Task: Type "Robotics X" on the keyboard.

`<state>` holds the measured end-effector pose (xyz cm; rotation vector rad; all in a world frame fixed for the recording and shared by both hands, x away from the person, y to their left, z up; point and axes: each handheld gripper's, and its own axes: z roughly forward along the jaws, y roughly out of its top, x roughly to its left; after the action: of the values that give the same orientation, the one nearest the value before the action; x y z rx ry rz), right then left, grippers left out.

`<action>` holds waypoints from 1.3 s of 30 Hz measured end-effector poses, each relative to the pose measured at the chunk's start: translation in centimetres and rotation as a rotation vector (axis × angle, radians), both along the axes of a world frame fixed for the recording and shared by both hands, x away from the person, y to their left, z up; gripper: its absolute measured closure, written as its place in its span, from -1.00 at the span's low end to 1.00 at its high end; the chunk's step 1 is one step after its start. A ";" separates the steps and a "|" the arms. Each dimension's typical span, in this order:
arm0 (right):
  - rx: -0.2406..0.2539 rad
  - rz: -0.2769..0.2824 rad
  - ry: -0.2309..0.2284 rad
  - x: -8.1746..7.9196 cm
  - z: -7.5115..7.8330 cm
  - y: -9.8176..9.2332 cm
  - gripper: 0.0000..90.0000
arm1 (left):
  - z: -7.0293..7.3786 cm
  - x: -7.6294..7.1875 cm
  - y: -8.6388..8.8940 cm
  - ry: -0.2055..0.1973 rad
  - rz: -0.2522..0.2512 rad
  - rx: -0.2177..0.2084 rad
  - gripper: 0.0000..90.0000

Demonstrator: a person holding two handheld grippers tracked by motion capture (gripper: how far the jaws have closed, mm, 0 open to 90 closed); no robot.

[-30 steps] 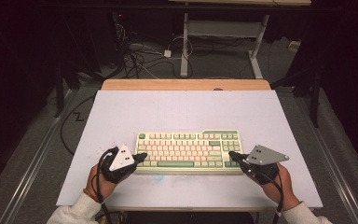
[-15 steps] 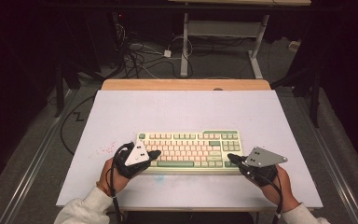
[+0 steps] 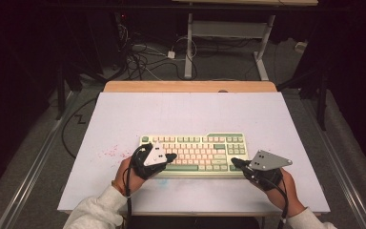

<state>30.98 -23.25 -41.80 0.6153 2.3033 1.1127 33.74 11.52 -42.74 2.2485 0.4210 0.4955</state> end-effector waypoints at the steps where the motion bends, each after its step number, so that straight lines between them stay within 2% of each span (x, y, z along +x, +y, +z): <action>1: 0.001 0.002 -0.001 0.0 0.0 0.0 1.00 | 0.0 0.1 -0.1 -0.003 -0.002 -0.001 0.95; 19: -0.018 0.010 -0.004 0.0 -0.2 0.2 1.00 | 0.0 1.4 -2.1 0.002 -0.030 0.012 0.95; 22: -0.018 0.008 0.000 0.0 -0.2 0.2 1.00 | 0.0 1.6 -2.2 0.006 -0.029 0.003 0.95; 33: -0.036 0.015 0.007 0.1 -0.6 0.4 1.00 | -0.2 1.6 -2.3 0.023 -0.043 0.015 0.95; 39: -0.043 0.022 0.006 0.0 -0.7 0.6 1.00 | -0.8 1.3 -2.3 0.050 -0.063 0.050 0.95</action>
<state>30.95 -22.69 -42.46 0.5785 2.3387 1.0694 35.04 9.19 -43.54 2.3191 0.3662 0.4218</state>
